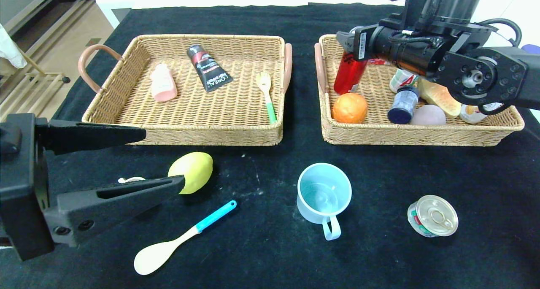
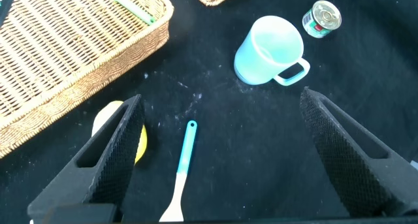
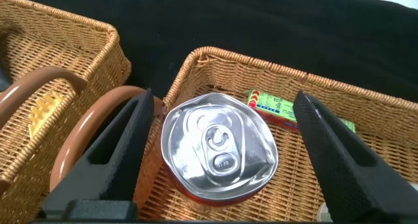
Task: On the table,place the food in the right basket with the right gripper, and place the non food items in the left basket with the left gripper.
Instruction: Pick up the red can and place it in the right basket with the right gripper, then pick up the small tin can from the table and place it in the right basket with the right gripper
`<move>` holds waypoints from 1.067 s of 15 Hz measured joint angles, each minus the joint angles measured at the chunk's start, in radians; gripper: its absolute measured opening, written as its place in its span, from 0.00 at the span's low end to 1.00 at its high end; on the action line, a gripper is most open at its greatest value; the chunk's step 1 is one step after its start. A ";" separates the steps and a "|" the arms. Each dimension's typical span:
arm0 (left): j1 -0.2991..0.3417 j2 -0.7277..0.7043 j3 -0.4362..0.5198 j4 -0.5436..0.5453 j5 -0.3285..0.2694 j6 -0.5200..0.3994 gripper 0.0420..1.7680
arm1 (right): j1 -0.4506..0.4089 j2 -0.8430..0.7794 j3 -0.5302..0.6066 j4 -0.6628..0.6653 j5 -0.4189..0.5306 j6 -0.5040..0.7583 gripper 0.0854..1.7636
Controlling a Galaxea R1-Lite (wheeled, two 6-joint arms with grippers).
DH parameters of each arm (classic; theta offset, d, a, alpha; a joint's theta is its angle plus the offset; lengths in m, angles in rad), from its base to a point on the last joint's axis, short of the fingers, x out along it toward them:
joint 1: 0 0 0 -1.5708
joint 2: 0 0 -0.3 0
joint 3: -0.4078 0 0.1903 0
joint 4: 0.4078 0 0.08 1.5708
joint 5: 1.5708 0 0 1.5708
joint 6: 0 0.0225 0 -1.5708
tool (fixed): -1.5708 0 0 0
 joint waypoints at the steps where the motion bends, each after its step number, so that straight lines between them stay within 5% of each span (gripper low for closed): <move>1: 0.000 0.000 0.000 0.000 0.000 0.000 0.97 | 0.002 -0.001 0.000 0.002 0.000 0.000 0.89; 8: 0.000 -0.007 -0.003 0.000 0.001 0.000 0.97 | 0.010 -0.073 0.051 0.051 -0.006 0.000 0.94; 16: 0.000 -0.019 -0.006 0.002 0.001 0.000 0.97 | 0.014 -0.267 0.251 0.130 -0.003 -0.002 0.96</move>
